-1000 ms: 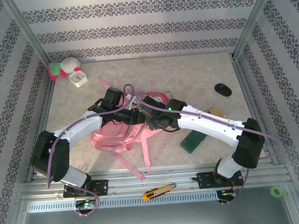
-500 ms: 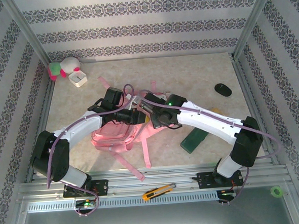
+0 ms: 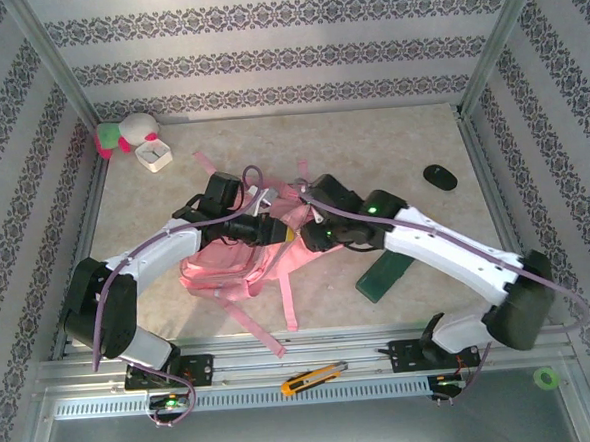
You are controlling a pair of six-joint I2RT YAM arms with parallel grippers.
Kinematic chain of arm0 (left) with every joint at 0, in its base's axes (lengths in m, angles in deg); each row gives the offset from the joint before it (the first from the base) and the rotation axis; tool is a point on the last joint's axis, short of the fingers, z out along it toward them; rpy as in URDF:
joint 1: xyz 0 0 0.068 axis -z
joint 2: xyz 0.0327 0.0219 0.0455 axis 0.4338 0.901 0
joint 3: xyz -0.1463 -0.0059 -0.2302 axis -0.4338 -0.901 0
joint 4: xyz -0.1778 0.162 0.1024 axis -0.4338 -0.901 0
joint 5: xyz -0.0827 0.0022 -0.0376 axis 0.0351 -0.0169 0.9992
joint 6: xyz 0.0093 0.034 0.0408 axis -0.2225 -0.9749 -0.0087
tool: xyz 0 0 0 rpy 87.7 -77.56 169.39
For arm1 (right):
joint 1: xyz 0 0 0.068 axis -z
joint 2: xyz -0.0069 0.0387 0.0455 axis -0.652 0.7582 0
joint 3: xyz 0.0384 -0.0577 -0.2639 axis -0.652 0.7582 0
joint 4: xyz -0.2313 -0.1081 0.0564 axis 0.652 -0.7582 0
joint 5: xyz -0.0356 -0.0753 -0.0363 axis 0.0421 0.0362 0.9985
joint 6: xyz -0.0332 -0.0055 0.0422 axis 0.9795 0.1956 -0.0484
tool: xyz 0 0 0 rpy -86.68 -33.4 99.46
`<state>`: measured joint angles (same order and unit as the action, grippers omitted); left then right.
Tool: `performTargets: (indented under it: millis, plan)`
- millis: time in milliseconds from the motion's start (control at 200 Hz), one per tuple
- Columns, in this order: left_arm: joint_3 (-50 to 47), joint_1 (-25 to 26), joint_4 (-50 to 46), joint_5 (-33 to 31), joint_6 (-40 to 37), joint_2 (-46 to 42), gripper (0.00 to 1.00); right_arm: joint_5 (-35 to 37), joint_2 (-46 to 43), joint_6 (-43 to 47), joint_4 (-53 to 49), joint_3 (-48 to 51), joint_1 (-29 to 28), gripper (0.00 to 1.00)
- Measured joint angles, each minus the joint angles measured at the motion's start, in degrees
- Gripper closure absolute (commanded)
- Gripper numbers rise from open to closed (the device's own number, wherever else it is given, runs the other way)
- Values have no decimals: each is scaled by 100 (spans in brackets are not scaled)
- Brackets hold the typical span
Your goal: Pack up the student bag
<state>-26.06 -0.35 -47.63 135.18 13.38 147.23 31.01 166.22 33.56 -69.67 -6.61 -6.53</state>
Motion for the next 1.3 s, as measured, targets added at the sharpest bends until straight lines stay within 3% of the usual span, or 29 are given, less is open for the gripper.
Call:
performTargets:
  millis: [130,335,490,799,1299]
  plan:
    - [0,-33,4,92,155,0,100,-463,-501,1261,479,389,116,60]
    - [-42,-35,109,195,442,-2,100,-586,-704,3547,1132,1237,-315,61]
    - [-111,-37,240,195,560,-13,100,-452,-704,4404,1801,1681,-391,59]
    - [-170,-37,398,199,667,-28,100,-409,-704,4728,2656,1827,-133,60]
    - [-254,-37,472,234,684,-31,100,-208,-538,4343,2643,1827,-289,59]
